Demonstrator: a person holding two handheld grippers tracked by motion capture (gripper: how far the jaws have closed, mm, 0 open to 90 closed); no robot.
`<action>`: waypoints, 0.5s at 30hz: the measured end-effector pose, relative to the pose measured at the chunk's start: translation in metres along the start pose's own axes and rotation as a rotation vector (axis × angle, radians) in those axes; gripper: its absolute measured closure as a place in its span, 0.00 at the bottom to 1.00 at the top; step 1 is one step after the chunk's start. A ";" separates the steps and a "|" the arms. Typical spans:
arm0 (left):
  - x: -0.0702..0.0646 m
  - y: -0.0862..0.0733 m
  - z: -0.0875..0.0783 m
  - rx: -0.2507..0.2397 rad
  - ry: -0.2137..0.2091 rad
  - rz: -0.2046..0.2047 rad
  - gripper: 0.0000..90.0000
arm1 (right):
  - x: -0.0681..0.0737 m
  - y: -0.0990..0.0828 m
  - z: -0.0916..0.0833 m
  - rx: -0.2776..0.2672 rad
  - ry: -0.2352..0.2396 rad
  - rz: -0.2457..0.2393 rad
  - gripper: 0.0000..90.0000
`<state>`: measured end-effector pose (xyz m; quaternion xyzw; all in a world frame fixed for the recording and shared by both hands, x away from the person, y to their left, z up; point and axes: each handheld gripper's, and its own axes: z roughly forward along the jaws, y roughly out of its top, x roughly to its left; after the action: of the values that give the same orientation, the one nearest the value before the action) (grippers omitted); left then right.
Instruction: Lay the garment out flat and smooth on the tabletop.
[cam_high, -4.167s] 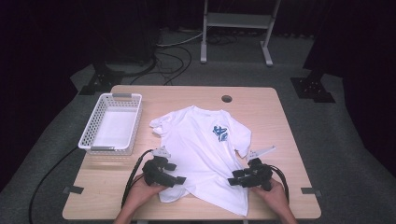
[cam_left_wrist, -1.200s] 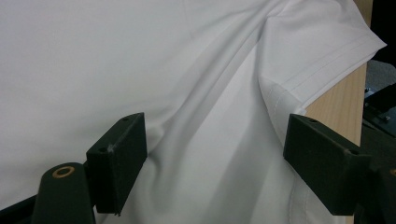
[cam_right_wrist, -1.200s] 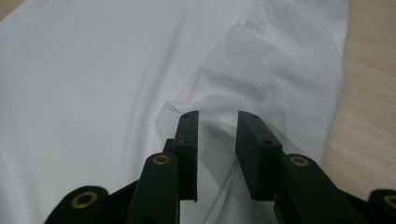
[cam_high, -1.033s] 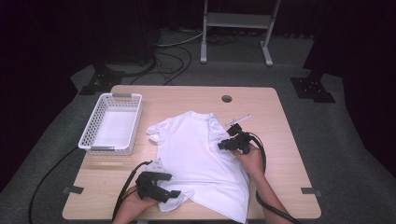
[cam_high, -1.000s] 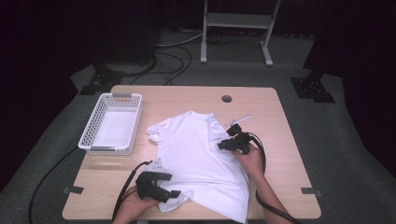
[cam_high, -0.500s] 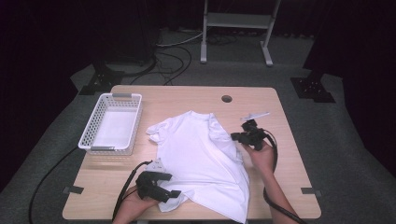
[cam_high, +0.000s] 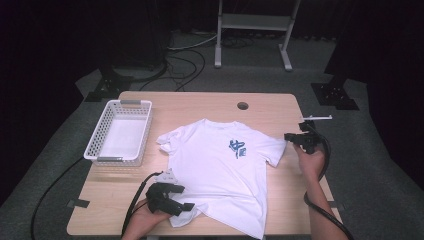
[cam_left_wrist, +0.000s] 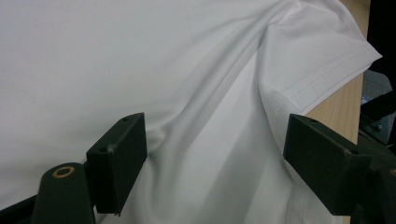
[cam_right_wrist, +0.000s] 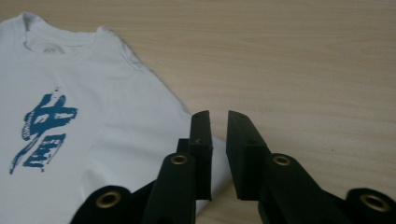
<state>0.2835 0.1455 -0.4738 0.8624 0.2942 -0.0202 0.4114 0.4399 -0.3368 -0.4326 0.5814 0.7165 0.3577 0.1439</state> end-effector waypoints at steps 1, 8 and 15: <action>0.000 0.000 0.000 -0.002 0.000 -0.001 0.23 | 0.002 0.000 -0.001 -0.005 0.007 -0.005 0.85; -0.002 0.001 0.002 -0.007 -0.002 0.003 0.22 | 0.033 -0.023 -0.001 0.042 0.190 -0.055 0.75; 0.004 0.003 0.000 -0.032 0.006 -0.008 0.22 | 0.077 -0.060 -0.005 0.097 0.304 -0.138 0.67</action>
<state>0.2883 0.1460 -0.4725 0.8545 0.2993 -0.0148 0.4244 0.3711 -0.2707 -0.4537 0.4764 0.7845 0.3958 0.0300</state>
